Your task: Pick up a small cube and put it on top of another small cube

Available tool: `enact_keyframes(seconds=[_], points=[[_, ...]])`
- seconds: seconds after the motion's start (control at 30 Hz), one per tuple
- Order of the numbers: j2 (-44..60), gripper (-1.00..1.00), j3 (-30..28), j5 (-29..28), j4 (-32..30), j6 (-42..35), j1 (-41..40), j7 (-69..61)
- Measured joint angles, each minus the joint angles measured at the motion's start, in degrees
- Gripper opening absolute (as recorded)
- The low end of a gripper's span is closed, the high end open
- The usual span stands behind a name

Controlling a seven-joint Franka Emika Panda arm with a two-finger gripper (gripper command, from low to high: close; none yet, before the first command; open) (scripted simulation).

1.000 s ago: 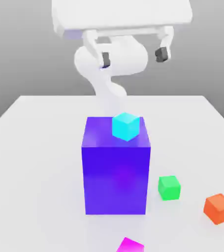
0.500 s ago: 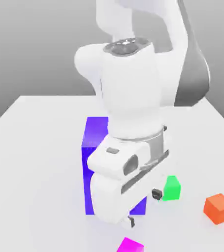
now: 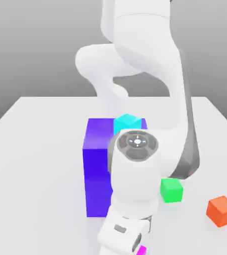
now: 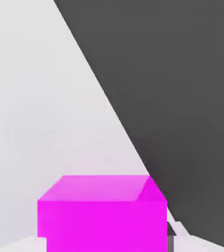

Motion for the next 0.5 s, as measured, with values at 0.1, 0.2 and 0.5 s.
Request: enact_keyframes(seconds=[0.1, 0.2, 0.5], points=[[-5.3, -1.0, -1.7, -2.3, -1.2, -4.0, 1.3, 1.7], [-10.7, -1.0, -1.8, -3.1, -4.6, -6.7, 3.0, 3.4], [-26.7, -1.0, 3.7, -5.1, -21.3, -6.9, 10.8, 11.4]])
